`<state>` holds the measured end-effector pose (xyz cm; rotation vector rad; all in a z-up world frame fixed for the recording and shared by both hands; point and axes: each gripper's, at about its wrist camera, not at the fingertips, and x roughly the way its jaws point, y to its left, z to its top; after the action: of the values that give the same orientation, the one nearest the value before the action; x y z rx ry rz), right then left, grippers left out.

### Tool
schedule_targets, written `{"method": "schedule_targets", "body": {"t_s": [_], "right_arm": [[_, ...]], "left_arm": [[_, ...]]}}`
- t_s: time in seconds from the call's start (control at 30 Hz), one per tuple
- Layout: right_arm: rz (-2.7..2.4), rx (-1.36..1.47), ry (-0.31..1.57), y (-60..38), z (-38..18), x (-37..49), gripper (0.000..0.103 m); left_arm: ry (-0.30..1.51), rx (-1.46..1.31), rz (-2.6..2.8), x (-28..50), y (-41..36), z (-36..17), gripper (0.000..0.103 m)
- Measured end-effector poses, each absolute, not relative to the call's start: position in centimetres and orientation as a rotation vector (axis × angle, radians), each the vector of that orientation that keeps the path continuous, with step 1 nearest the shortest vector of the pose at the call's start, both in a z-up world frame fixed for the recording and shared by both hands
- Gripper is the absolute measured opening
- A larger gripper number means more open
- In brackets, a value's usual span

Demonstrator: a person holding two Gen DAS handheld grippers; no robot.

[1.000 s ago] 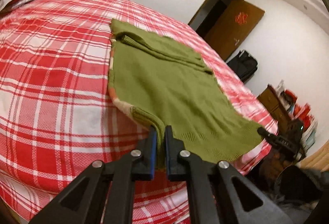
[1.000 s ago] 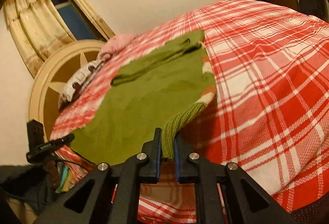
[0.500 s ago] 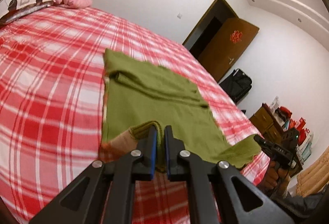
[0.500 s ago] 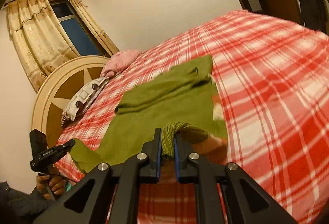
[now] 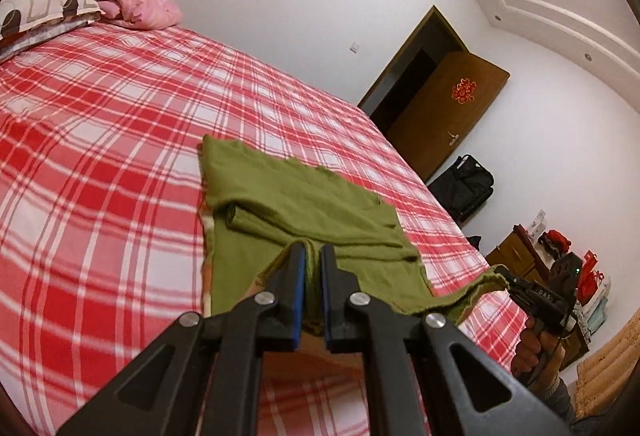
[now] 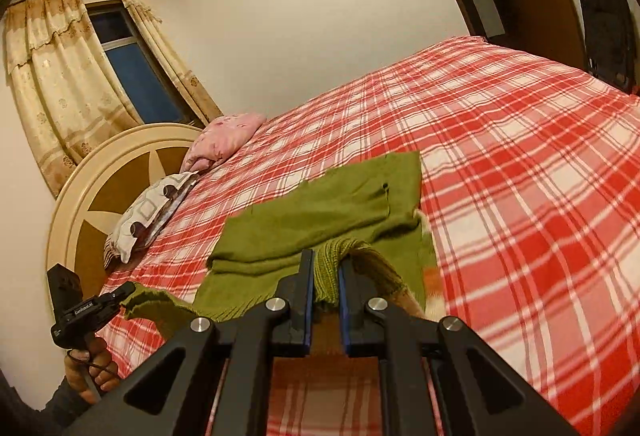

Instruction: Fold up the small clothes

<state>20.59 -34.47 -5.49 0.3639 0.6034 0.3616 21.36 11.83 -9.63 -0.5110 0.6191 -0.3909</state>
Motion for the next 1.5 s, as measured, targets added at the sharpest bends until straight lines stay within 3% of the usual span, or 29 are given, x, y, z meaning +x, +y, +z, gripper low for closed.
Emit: {"method": "schedule_targets", "body": {"t_s": [0.57,1.07,1.13,1.17,1.27,1.37,1.5], "right_arm": [[0.329,0.241,0.600,-31.4,-2.6,31.9,0.009],[0.283,0.217,0.735,-29.3,-6.7,45.3,0.009],[0.277,0.229,0.757,-29.4,-7.9,46.5,0.009],[0.277,0.230,0.767,-29.4,-8.4,46.9,0.009],[0.271,0.217,0.795,-29.3,-9.8,47.7,0.009],[0.265,0.236,0.817,-29.8,-10.7,48.3,0.009],[0.269,0.217,0.821,-29.9,-10.7,48.0,0.009]], "left_arm": [[0.640,-0.530,-0.348,31.5,13.1,-9.5,0.007],[0.668,-0.484,-0.268,39.7,14.7,-12.0,0.002],[0.711,-0.412,-0.268,40.0,13.5,-12.7,0.008],[0.733,-0.403,-0.278,40.4,13.2,-13.2,0.017],[0.774,-0.380,-0.266,41.3,12.7,-14.2,0.057],[0.796,-0.358,-0.276,42.1,12.3,-14.7,0.060],[0.880,-0.267,-0.296,43.2,10.7,-15.6,0.056]]}}
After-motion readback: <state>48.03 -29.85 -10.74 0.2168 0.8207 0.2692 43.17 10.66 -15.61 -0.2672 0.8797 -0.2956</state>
